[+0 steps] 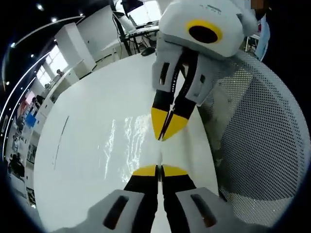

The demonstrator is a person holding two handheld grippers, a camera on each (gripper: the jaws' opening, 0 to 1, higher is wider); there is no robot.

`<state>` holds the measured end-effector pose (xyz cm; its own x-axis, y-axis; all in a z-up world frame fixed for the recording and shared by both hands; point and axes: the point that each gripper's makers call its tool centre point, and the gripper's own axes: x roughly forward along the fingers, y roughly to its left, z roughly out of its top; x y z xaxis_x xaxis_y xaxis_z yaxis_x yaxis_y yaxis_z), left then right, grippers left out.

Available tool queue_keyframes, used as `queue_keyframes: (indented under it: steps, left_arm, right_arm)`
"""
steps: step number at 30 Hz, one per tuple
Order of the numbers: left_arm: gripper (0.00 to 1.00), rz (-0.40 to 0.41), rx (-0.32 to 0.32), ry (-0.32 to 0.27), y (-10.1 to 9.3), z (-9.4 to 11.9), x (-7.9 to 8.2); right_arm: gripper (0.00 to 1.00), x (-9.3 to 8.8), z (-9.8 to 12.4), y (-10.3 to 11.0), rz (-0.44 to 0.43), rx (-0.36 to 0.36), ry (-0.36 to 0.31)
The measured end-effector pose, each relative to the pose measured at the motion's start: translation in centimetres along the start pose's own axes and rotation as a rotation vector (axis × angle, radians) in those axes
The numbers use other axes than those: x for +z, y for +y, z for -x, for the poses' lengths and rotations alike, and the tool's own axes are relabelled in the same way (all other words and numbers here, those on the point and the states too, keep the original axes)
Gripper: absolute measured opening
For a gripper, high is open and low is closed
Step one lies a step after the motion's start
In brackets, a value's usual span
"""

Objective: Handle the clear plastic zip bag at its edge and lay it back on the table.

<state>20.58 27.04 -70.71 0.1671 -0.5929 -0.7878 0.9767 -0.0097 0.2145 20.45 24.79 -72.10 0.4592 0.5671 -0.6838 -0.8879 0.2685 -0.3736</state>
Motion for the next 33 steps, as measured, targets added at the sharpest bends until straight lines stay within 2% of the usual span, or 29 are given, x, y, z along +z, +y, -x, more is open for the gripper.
queue_keyframes:
  steps: [8, 10, 22, 33]
  left_arm:
    - [0.0, -0.006, -0.006, 0.003, 0.0, 0.0, 0.1]
    - [0.0, -0.006, -0.004, 0.003, 0.1, 0.0, 0.0]
    - [0.0, -0.008, -0.017, 0.011, 0.1, -0.3, 0.2]
    - [0.0, -0.038, -0.023, 0.013, -0.1, -0.4, 0.6]
  right_arm:
    - [0.0, 0.0, 0.2, 0.2, -0.032, 0.009, 0.005]
    - [0.03, 0.3, 0.4, 0.0, -0.036, 0.006, 0.002]
    - [0.07, 1.6, 0.3, 0.0, -0.013, 0.025, -0.015]
    - [0.06, 2.5, -0.2, 0.2, 0.018, 0.044, -0.018]
